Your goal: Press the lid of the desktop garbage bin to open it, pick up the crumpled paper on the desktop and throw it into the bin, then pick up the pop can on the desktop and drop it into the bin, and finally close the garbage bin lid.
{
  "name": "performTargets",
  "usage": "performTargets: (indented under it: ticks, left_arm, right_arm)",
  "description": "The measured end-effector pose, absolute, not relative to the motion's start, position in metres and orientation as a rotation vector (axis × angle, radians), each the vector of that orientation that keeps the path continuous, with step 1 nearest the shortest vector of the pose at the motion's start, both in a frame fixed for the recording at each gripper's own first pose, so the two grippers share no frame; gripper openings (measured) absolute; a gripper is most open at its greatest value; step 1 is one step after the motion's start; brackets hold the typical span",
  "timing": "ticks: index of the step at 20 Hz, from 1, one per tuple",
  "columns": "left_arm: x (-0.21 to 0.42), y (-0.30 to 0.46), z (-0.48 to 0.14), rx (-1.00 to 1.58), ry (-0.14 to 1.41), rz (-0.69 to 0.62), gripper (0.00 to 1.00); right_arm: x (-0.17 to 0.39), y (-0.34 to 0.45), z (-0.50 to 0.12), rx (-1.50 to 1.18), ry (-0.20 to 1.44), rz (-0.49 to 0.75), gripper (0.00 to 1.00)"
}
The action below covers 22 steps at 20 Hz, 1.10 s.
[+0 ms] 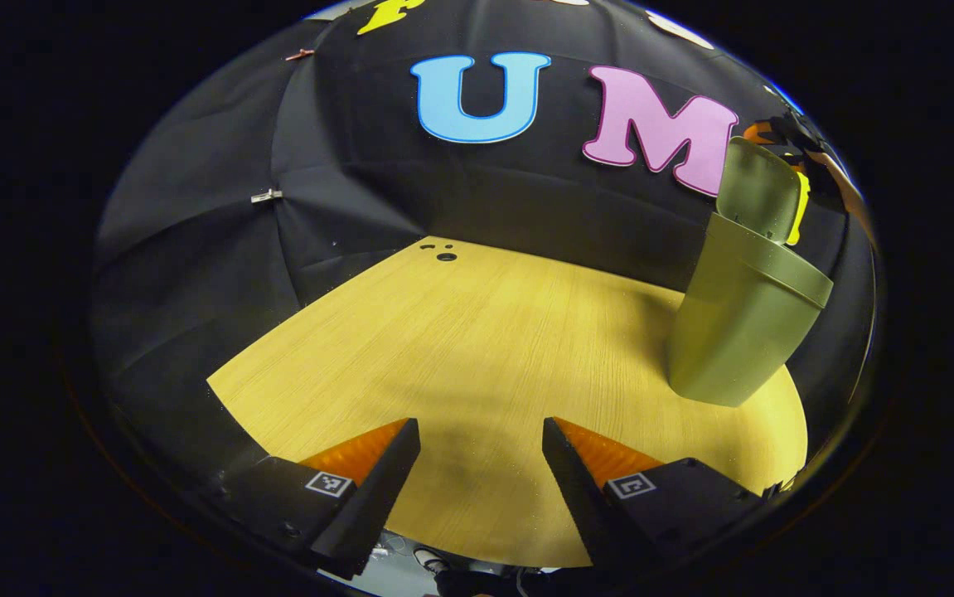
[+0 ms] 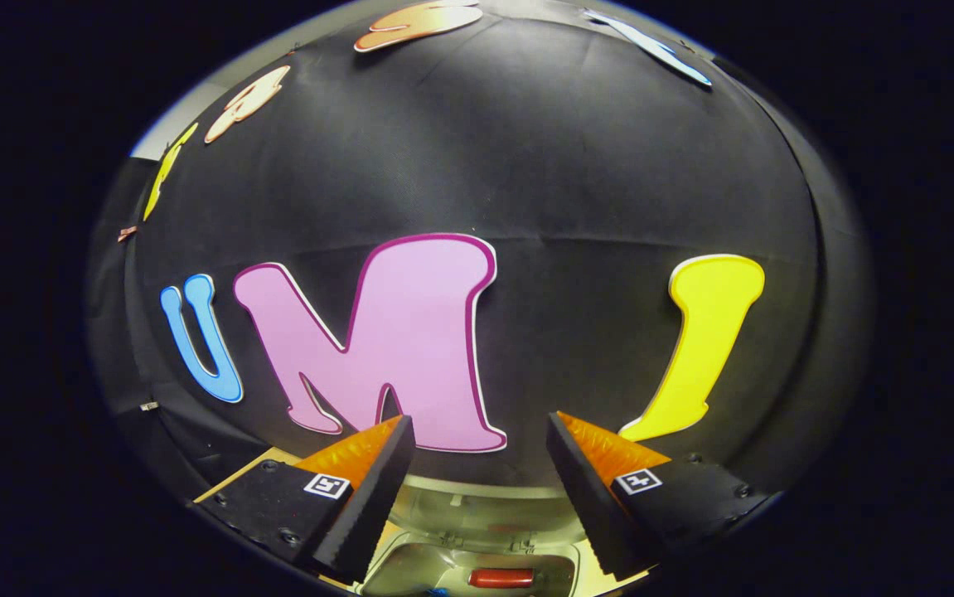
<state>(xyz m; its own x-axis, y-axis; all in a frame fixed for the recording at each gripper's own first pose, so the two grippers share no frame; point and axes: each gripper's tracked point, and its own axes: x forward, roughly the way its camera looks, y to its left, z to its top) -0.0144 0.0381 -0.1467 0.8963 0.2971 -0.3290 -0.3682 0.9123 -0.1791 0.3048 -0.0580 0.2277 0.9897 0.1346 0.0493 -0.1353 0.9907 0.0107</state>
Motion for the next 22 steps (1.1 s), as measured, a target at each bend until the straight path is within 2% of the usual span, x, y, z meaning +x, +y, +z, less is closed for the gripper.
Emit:
performTargets:
  ticks: [9, 18, 22]
  left_arm:
    - [0.000, 0.044, -0.137, -0.218, 0.286, 0.289, 0.96]
    - [0.023, 0.045, -0.134, -0.135, 0.314, 0.155, 0.96]
    - [0.027, 0.053, -0.134, -0.109, 0.331, 0.122, 0.96]
  right_arm:
    - [0.242, -0.053, 0.188, 0.004, 0.020, 0.147, 1.00]
    - [0.203, -0.064, 0.065, 0.035, 0.176, 0.061, 1.00]
    - [0.198, -0.064, 0.037, 0.018, 0.195, 0.015, 1.00]
